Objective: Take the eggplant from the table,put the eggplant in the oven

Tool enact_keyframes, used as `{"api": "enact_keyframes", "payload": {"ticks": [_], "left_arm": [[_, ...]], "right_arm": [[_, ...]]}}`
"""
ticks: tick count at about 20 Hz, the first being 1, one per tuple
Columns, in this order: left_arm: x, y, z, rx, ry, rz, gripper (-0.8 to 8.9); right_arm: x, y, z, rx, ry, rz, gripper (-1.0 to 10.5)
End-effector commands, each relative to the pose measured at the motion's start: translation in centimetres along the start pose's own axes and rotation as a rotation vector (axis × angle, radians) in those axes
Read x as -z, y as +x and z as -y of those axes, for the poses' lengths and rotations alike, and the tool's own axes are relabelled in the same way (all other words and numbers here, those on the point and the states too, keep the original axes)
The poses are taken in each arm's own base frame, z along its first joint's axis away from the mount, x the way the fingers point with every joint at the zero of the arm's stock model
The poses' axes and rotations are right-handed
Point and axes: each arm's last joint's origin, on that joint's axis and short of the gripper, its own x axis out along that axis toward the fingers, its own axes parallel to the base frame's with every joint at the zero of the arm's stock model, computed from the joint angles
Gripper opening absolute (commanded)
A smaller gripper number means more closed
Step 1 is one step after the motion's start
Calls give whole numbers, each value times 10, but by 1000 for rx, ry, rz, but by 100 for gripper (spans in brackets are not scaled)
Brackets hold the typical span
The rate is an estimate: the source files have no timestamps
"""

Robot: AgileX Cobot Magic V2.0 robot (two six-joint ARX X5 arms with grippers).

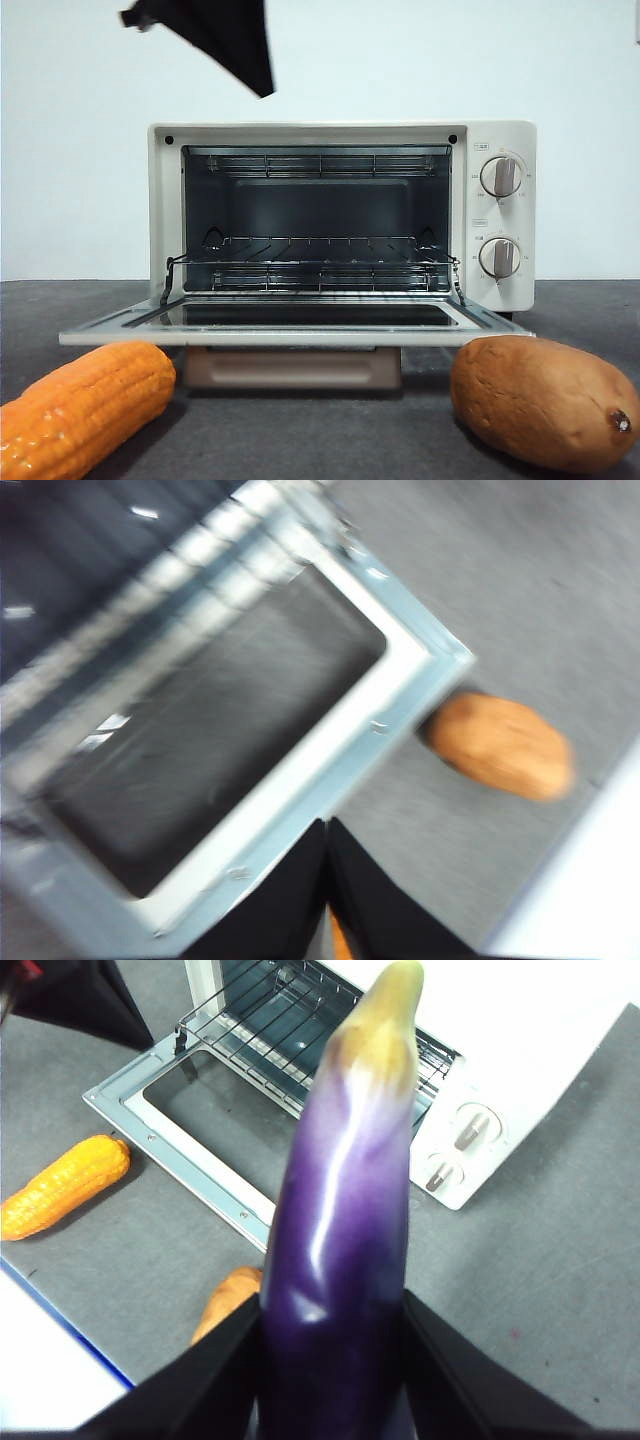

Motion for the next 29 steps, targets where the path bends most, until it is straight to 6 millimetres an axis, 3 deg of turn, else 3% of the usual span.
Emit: {"api": "enact_keyframes", "payload": {"ticks": [1,7,16,24,29], "left_arm": [[12,-4,-12,-56,-81,71,6],[71,-10,-55,-145,-275,168,6],[141,1,-116,54,-560,258,6],[149,-4,-129,69,-607,299,6],[149,-4,-129,72,-605,300,6]], "right_arm": [[-12,7,-5,-9,-45,8,121],[-43,67,-26,-4,-197,-68,121],[-75,199,-67,-4,-512,-124,121],[-75,313,-87,379,-832,-144,121],[-68,352,-85,465,-854,-154,123]]}}
